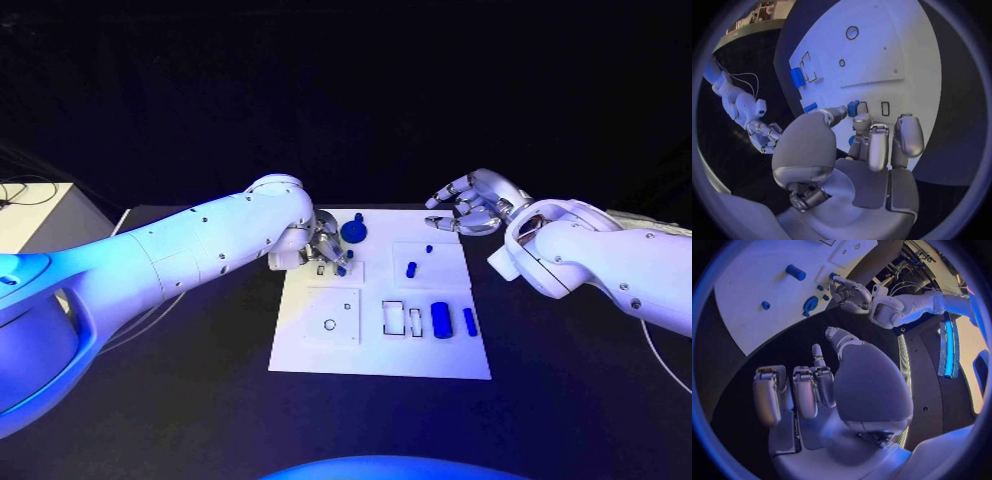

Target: Assemble the parts on the task board

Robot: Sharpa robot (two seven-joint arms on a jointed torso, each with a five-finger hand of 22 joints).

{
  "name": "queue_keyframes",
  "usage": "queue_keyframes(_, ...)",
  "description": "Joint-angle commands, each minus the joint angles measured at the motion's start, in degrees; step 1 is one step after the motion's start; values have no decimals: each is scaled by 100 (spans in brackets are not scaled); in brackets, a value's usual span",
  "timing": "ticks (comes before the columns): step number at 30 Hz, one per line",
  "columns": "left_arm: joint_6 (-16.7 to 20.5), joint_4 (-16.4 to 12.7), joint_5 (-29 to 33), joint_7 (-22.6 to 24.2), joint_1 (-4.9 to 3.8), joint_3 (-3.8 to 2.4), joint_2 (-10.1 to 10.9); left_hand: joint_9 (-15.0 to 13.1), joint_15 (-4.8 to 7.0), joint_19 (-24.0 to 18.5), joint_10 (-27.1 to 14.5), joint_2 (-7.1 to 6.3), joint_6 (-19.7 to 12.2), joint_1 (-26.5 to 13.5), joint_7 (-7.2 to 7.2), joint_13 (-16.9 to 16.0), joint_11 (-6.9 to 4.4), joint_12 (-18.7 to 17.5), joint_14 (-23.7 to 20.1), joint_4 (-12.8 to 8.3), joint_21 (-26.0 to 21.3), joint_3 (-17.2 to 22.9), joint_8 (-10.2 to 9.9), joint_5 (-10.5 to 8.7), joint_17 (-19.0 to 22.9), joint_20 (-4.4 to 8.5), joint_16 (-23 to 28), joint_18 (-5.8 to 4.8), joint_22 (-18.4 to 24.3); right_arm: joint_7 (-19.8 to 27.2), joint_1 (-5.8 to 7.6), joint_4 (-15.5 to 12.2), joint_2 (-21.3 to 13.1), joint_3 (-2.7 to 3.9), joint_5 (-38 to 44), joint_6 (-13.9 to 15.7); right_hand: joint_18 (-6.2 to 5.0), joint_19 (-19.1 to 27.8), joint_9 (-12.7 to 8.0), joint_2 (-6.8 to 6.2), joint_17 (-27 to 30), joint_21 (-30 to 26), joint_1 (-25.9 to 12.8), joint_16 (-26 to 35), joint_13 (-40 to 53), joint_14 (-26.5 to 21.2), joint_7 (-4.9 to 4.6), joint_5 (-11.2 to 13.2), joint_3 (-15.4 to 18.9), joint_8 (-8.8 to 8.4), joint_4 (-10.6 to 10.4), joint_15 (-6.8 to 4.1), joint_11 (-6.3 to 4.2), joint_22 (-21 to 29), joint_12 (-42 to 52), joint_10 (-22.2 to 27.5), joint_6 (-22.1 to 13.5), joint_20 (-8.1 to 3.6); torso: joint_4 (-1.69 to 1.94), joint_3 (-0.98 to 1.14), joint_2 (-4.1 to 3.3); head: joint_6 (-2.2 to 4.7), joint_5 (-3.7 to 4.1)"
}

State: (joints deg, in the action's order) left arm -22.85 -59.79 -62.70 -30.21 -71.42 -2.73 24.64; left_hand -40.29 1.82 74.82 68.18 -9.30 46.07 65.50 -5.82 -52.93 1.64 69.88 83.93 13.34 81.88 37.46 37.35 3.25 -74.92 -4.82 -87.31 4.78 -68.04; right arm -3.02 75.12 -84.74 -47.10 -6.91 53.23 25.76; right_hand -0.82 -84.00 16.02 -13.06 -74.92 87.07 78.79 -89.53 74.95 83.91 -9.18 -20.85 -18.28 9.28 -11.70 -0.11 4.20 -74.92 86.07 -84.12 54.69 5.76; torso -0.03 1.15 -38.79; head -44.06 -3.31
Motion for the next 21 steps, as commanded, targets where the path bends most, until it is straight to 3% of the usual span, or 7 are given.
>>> queue_keyframes(1,-92,-4,150,7,-1,5,2,-60,-9,-41,-30,-28,13,2,17,3,-14,-35,318,-51,-30,178,-22,17,-822,15,26,-4,-3,8,-2,2,5,3,36,-94,-3,-439,-4,-8,-1303,-22,-42,20,1186,558,-8,-34,-8,-1,-13,25,20,-1261,-14,-249,-51,22,-2,0,-5,-10,0)
queue_keyframes(7,-47,-5,224,15,-1,5,11,-238,5,-49,-29,-43,2,-70,30,26,-31,-55,321,-386,-31,815,-18,26,-833,29,27,-3,-6,7,-3,5,7,3,36,-104,-3,-439,-4,-8,-1303,-22,-42,20,1186,558,-8,-34,-8,-1,-13,25,20,-1261,-14,-249,-51,22,-8,5,-6,-19,-12)
queue_keyframes(11,30,-35,305,28,0,5,38,-299,11,-46,-23,-27,-3,-94,37,33,-36,-60,323,-516,-28,966,-5,31,-839,34,26,-4,-15,5,-5,9,7,3,36,-114,-3,-439,-4,-8,-1303,-22,-42,20,1186,558,-8,-34,-8,-1,-13,25,20,-1261,-14,-249,-51,22,-9,0,-6,-23,-10)
queue_keyframes(16,221,-121,434,61,1,0,112,-555,45,-2,-5,16,-6,-164,70,144,-78,-131,362,-910,1,1355,117,115,-920,63,-7,-14,-76,5,-9,10,2,3,36,-118,-6,-434,-3,-8,-1292,-33,-58,24,1185,555,-7,-29,-10,5,-27,26,20,-1253,-15,-249,-49,24,-1,-2,0,-33,-12)
queue_keyframes(17,281,-146,472,71,1,-3,134,-593,49,2,-5,23,-14,-183,69,161,-80,-145,364,-948,4,1413,134,206,-925,68,-8,-15,-82,5,-9,10,-1,2,36,-118,-6,-434,-3,-8,-1292,-33,-58,24,1185,555,-7,-29,-10,5,-27,26,20,-1253,-15,-249,-49,24,1,1,-1,-32,-11)
queue_keyframes(19,372,-197,532,85,2,-9,180,-743,55,39,14,33,-23,-289,57,208,-82,-179,381,-1094,32,1620,213,736,-959,85,-22,-24,-133,5,-10,9,-7,2,36,-119,-6,-434,-3,-8,-1292,-33,-58,24,1185,555,-7,-29,-10,5,-27,26,20,-1253,-15,-249,-49,24,3,-1,-2,-29,-7)
queue_keyframes(21,453,-256,580,97,2,-13,232,-867,65,56,75,40,8,-365,70,123,-87,-135,384,-1214,50,1767,296,921,-961,96,-21,-28,-157,4,-11,8,-14,2,36,-120,-6,-434,-3,-8,-1292,-33,-58,24,1185,555,-7,-29,-10,5,-27,26,20,-1253,-15,-249,-49,24,4,-4,-1,-33,-2)
